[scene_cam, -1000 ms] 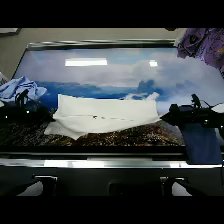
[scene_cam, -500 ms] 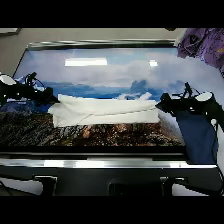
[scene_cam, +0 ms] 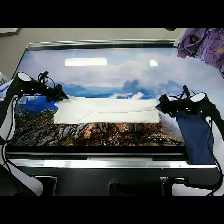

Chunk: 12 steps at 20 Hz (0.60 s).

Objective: Fold the clothes and pants, and hang the long-sleeved shirts on hangers.

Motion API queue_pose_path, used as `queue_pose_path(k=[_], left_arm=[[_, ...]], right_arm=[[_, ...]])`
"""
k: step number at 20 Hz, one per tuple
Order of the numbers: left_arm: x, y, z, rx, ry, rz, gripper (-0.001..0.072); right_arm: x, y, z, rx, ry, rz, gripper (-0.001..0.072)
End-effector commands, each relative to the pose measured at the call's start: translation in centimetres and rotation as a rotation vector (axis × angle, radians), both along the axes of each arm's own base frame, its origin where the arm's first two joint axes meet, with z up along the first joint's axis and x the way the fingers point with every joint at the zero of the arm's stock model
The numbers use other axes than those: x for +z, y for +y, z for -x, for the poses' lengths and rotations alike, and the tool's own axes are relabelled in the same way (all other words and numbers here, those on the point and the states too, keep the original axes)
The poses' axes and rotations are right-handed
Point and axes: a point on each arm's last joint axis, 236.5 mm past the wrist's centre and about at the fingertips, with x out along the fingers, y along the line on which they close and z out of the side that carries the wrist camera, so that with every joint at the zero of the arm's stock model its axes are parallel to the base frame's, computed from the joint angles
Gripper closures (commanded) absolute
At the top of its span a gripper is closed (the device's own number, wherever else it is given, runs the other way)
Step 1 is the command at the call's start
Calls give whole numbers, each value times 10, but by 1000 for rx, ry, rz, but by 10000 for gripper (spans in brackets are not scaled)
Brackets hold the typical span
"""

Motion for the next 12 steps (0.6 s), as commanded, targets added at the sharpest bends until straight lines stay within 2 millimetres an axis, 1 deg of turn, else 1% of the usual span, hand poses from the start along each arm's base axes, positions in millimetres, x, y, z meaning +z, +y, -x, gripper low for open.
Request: queue_pose_path(k=[1, 2, 3, 4, 5, 6, 7, 8, 9, 12], left_arm=[[-7, 1, -10, 58, 13, 4, 263], [-1, 4, -14, 74, 5, 4, 185], [8, 8, -18, 78, -13, 3, 162], [18, 11, -21, 78, -33, 0, 162], [29, 17, -24, 78, -58, -18, 162], [39, 24, -26, 81, -81, -44, 162], [47, 31, -28, 80, -104, -79, 162], [54, 37, -28, 78, -122, -109, 162], [60, 41, -28, 77, -136, -135, 162], [71, 47, -25, 74, -157, -168, 162]], right_arm=[[-21, 5, 13, 17, 91, -32, 484], [-18, 2, 16, 28, 101, -36, 350], [-10, -5, 16, 40, 106, -35, 153], [-4, -16, 15, 43, 106, -21, 135], [0, -32, 13, 23, 111, -1, 103], [2, -43, 12, 5, 115, 3, 63], [1, -52, 12, -1, 123, -9, 41], [-2, -54, 13, 14, 122, -27, 30], [-7, -51, 13, 45, 114, -45, 27], [-20, -35, 7, 120, 71, -116, 26]])
